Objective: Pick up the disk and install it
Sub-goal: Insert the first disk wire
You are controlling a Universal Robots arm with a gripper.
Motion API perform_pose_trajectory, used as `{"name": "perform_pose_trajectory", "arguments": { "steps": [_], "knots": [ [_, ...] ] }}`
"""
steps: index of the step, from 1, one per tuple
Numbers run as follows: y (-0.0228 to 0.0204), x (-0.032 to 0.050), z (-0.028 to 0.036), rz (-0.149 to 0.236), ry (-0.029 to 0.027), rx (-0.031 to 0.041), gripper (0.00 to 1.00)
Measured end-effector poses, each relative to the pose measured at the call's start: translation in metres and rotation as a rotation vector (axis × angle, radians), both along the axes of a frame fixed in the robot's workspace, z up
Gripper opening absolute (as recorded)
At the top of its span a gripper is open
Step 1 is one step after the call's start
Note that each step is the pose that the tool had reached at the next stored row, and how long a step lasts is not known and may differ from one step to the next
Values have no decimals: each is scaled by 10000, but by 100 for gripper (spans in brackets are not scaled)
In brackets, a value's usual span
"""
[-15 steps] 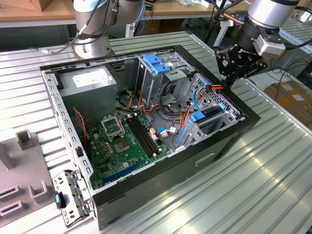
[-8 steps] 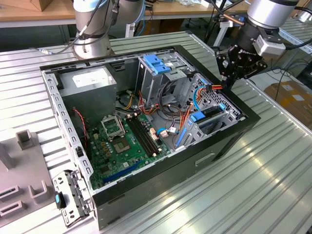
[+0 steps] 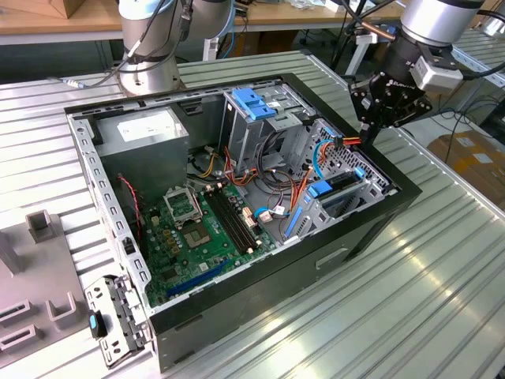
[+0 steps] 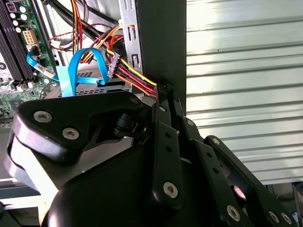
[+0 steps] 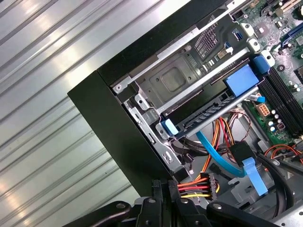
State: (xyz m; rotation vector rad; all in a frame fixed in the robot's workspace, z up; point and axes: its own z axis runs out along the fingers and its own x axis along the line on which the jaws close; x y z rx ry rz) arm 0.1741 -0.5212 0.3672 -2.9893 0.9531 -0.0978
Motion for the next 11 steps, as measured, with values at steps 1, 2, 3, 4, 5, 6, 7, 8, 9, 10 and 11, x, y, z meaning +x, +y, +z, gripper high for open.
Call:
{"name": "perform_pose_trajectory", "arguments": {
  "steps": [1,2,3,4,5,6,7,8,9,10,11],
  "knots": [
    [0,-1,0,0,0,0,16],
    [0,-6,0,-1,0,-1,16],
    [0,-11,0,-1,0,-1,16],
    [1,-19,0,0,0,0,16],
    [0,-28,0,0,0,-1,16],
    [0,-38,0,0,0,0,16],
    [0,-55,0,0,0,1,16],
    [0,-72,0,1,0,0,16],
    [0,-81,0,0,0,1,16],
    [0,-90,0,0,0,1,16],
    [0,-101,0,0,0,1,16]
  ]
}}
